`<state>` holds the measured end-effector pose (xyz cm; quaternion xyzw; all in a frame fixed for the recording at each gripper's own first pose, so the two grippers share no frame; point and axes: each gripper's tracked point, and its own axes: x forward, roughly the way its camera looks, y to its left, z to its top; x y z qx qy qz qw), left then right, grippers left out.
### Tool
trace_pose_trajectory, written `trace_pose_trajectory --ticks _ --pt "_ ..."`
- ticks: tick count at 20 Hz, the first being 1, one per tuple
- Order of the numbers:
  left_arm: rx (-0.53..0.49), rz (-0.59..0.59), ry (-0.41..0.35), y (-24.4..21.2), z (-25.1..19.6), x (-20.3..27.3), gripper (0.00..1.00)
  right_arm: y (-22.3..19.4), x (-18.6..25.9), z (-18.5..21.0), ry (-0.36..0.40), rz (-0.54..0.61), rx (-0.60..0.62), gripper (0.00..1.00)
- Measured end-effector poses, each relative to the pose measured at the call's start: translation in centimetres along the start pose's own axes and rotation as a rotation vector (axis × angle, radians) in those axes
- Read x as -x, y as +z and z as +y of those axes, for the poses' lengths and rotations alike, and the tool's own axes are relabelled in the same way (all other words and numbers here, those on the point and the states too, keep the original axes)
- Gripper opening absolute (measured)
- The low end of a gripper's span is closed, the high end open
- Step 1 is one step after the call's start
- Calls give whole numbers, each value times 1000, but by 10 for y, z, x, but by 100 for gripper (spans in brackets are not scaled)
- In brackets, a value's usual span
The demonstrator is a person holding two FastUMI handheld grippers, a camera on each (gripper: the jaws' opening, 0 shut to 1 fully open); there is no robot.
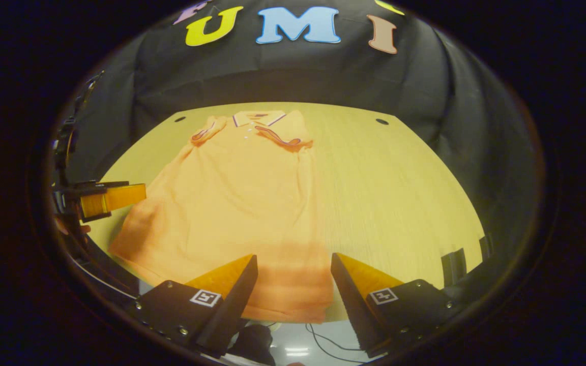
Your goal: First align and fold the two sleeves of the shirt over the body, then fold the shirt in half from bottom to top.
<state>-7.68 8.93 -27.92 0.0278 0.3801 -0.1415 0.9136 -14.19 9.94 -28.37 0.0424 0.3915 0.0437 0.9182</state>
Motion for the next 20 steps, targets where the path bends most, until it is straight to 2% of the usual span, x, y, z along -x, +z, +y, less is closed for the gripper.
trace_pose_trajectory --ticks 5,12,20 --pt "6 45 -6 -37 -1 29 96 -22 2 -10 -5 31 5 90" --pt "3 88 -2 -72 -1 45 96 -48 4 -24 0 80 1 91" --pt "-20 127 23 -96 -10 42 95 -57 2 -8 42 98 -5 90"
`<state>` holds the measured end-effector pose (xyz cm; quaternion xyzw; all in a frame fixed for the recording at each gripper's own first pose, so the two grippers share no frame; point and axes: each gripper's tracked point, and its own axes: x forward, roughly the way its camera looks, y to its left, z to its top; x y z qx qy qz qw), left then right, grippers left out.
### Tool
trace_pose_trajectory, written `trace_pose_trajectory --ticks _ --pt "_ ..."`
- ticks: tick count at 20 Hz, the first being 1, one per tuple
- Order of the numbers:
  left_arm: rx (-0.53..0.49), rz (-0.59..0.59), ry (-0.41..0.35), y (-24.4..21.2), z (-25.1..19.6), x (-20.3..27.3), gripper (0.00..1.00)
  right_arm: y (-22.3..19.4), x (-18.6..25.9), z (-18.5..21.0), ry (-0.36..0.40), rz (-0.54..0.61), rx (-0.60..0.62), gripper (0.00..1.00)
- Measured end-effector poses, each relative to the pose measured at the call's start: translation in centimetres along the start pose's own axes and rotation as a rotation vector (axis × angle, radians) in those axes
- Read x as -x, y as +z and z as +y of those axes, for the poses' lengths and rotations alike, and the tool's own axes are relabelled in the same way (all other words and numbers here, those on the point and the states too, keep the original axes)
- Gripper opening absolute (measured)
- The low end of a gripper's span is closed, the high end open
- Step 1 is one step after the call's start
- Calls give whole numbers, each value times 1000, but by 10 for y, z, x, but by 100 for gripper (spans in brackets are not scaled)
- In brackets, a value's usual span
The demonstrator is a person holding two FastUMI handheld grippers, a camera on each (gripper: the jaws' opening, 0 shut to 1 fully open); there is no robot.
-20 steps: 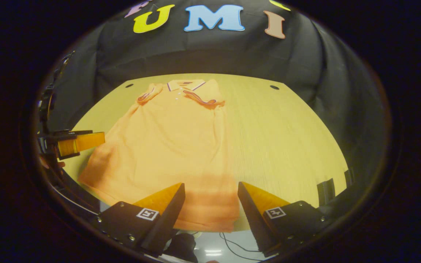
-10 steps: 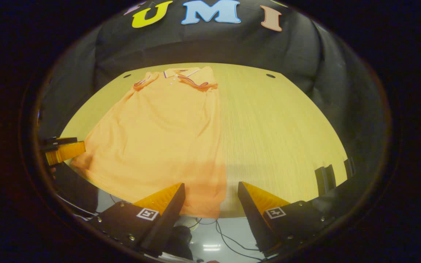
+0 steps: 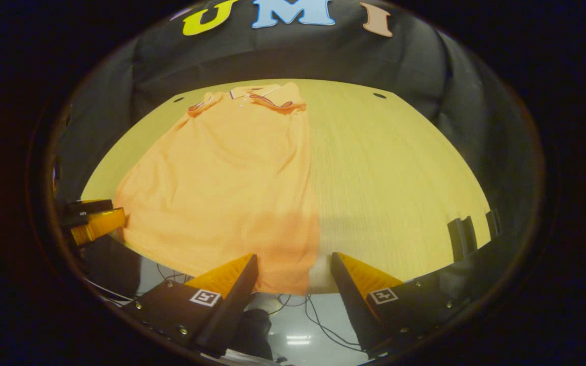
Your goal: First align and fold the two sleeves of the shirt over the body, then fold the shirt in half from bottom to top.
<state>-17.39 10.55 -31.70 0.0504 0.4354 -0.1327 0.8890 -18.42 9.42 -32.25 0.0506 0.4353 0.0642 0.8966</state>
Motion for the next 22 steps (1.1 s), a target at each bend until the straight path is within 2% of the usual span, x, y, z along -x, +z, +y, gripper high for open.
trace_pose_trajectory --ticks 2,3,6,7,8,9,10,11,12,13,16,20,21,22 --pt "-22 0 14 -2 1 -1 97 0 -1 4 13 2 2 90" --pt "-34 0 24 -2 3 -1 82 0 0 5 14 3 -3 77" --pt "-44 2 28 -1 5 -2 53 2 -2 7 17 9 -23 48" --pt "-31 -1 32 -1 4 -3 53 1 -3 8 22 8 -31 29" --pt "-4 -5 36 0 4 -4 34 2 -3 9 19 11 -44 25" --pt "-1 -2 36 1 2 -3 15 1 -3 9 20 13 -40 16" --pt "-2 -7 42 0 2 -2 15 2 -3 10 19 10 -33 16" --pt "10 -6 43 1 0 -4 7 1 -2 11 23 11 -13 16" --pt "17 -9 33 0 -5 -3 7 6 -4 8 -10 -5 -35 16" --pt "24 -9 42 -1 -5 -1 6 0 -3 9 -5 2 -24 0" --pt "46 -9 47 1 -7 -1 6 8 2 14 -8 -21 3 0" --pt "37 -67 50 27 -13 9 6 32 16 13 6 -91 25 0" --pt "36 -83 54 34 -14 12 7 41 20 12 13 -113 25 4" --pt "38 -97 56 41 -16 15 7 51 23 14 25 -133 19 0"
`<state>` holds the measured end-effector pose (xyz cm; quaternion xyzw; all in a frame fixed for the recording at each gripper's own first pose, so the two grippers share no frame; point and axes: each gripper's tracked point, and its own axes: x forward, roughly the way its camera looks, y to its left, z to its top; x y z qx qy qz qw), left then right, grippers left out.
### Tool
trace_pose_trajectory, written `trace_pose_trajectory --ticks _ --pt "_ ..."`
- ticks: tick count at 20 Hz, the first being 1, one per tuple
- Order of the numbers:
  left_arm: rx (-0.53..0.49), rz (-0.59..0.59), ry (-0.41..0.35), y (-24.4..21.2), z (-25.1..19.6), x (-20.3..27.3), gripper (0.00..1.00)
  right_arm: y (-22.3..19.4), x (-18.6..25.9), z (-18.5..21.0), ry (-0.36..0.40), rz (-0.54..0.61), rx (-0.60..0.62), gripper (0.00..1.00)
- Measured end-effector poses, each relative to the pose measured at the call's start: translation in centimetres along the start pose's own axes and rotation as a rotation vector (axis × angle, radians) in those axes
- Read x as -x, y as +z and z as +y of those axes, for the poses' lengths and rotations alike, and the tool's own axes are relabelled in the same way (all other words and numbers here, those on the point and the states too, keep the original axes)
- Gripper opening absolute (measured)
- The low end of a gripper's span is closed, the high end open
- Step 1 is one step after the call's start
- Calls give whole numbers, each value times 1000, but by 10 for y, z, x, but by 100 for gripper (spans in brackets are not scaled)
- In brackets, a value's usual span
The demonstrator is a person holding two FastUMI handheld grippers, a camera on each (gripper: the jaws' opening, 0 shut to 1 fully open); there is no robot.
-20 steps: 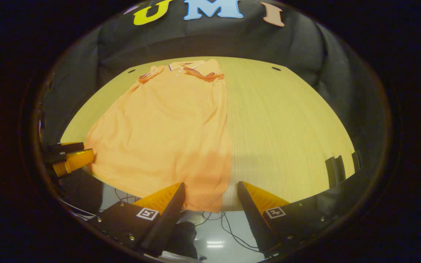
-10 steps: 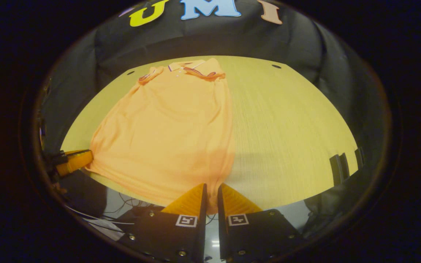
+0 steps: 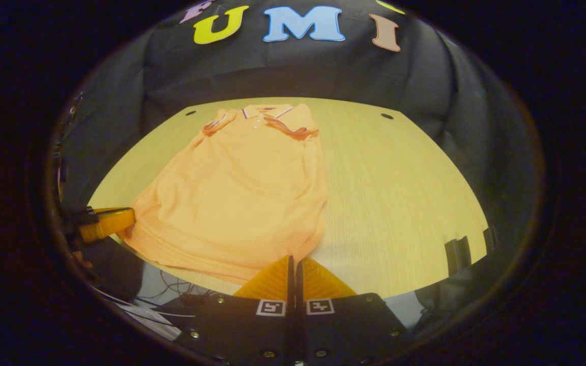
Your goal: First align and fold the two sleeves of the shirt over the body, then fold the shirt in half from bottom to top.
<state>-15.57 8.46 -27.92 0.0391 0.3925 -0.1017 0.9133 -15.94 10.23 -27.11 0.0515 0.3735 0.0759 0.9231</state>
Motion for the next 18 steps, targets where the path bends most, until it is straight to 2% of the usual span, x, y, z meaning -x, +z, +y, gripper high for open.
trace_pose_trajectory --ticks 5,9,14,18 --pt "68 -60 7 38 -13 4 6 47 9 10 109 -88 -106 0" --pt "52 -107 7 80 -13 2 6 78 9 -2 68 -136 -58 0" --pt "32 -165 3 139 -12 -18 6 130 4 -10 68 -198 -91 0" --pt "29 -186 -5 170 -8 -35 6 174 -9 -18 63 -238 -108 0"
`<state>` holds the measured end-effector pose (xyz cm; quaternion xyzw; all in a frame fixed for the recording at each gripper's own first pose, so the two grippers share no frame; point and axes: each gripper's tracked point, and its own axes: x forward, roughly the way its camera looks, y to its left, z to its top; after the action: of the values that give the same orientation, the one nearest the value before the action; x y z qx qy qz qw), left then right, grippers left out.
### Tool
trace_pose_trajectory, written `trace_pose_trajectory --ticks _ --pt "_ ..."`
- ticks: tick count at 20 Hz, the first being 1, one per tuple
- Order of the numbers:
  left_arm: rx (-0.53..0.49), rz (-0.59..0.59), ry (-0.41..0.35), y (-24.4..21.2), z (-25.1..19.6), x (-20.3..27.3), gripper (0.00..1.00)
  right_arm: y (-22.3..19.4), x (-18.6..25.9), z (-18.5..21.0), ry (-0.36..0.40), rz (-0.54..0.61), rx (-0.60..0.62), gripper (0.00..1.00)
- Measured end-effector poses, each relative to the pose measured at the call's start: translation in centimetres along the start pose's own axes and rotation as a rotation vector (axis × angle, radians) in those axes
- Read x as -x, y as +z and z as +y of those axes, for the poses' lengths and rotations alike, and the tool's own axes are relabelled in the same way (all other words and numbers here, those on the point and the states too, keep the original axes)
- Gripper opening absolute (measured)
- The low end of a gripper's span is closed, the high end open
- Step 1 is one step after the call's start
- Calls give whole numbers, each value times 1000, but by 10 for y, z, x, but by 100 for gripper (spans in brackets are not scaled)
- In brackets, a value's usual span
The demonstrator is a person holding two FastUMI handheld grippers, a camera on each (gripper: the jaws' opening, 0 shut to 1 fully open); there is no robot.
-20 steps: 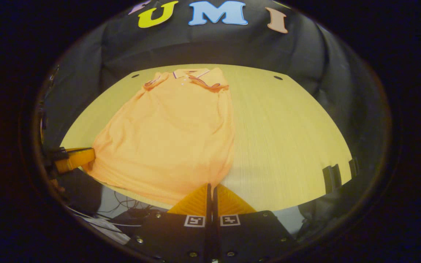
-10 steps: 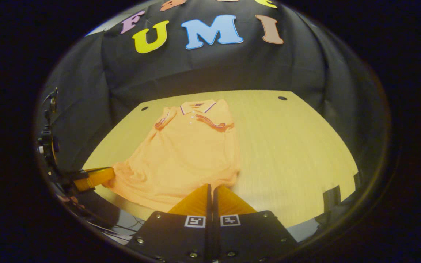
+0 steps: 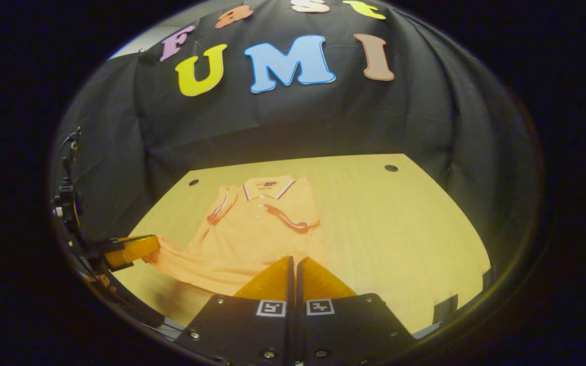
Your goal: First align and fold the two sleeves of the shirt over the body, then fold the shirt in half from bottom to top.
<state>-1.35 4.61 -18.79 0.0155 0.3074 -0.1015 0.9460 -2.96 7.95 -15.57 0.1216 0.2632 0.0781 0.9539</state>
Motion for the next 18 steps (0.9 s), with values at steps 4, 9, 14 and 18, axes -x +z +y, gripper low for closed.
trace_pose_trajectory --ticks 4,9,14,18 --pt "3 -22 -2 32 8 -29 6 42 -28 -6 -20 -43 15 0" --pt "0 -44 -5 77 22 -76 7 83 -73 -4 -37 -69 44 0" --pt "-14 -70 -15 121 32 -127 6 122 -122 -2 -62 -84 58 0" --pt "-40 -85 -19 145 40 -172 6 140 -162 -4 -91 -75 62 0"
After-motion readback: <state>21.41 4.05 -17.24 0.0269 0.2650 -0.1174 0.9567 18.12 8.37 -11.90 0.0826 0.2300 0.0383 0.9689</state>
